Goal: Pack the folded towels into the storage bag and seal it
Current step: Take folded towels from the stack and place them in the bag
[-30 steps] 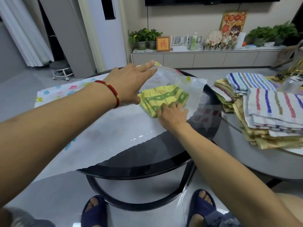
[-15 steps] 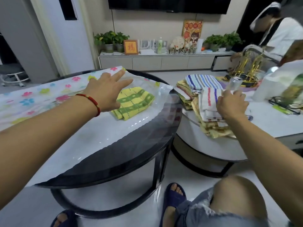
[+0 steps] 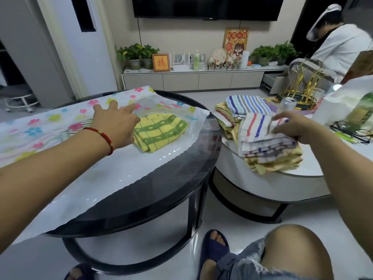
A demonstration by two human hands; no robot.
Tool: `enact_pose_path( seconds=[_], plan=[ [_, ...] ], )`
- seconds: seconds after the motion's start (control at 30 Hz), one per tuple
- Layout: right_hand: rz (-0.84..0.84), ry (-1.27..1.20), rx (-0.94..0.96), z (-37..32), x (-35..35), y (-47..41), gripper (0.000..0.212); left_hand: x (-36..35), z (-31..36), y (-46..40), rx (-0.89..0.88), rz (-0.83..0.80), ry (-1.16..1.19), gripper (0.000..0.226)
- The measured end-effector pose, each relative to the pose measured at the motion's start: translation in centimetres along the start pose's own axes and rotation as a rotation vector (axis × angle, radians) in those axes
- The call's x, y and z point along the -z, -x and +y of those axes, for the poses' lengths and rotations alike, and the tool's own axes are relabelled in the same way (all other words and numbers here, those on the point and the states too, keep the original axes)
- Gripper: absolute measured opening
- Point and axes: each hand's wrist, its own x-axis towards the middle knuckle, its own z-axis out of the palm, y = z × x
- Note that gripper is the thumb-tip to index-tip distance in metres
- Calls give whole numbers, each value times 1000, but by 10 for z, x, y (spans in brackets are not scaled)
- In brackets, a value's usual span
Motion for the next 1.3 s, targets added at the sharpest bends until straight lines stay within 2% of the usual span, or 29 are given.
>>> enact_pose_path(
  seconds=[0.07, 0.17, 0.33, 0.47, 0.53, 0.6, 0.73, 0.77, 0.83, 0.9, 1.0, 1.1, 1.17, 1.23, 1.3],
  plan=[
    [-168, -307, -22, -11, 7, 16, 41, 4, -6, 1, 2, -10, -2, 55],
    [-381, -513, 80, -31, 7, 45, 37, 16, -23, -2, -28, 16, 21, 69],
    [-816, -485, 263, -86, -45, 93, 41, 40, -58, -10, -114, 40, -20, 101],
    [-939, -557, 375, -146, -146, 107, 37, 52, -75, -17, -133, 48, -51, 110],
    [-933, -634, 360, -179, -198, 102, 38, 57, -80, -20, -131, 54, -51, 110],
    [-858, -720, 336, -213, -244, 87, 39, 58, -83, -22, -129, 73, -47, 107],
    [-552, -1027, 190, -259, -313, 35, 34, 53, -88, -23, -142, 108, -20, 101],
    [-460, -1007, 151, -263, -328, 19, 30, 51, -90, -23, -147, 113, -13, 100],
    [-285, -810, 93, -260, -355, -6, 23, 47, -93, -23, -160, 120, 1, 99],
    [-153, -648, 108, -256, -369, -19, 27, 43, -95, -25, -178, 136, 13, 98],
    [-69, -465, 247, -250, -369, -17, 42, 37, -93, -27, -195, 164, 35, 93],
    [-70, -380, 364, -234, -352, -2, 39, 31, -86, -26, -210, 196, 67, 85],
    [-75, -271, 541, -216, -324, 17, 34, 29, -78, -26, -225, 213, 65, 81],
    [-134, -101, 796, -198, -283, 36, 28, 27, -70, -27, -232, 216, 62, 80],
    [-258, 23, 937, -176, -237, 51, 24, 26, -62, -31, -234, 219, 62, 78]
  ],
)
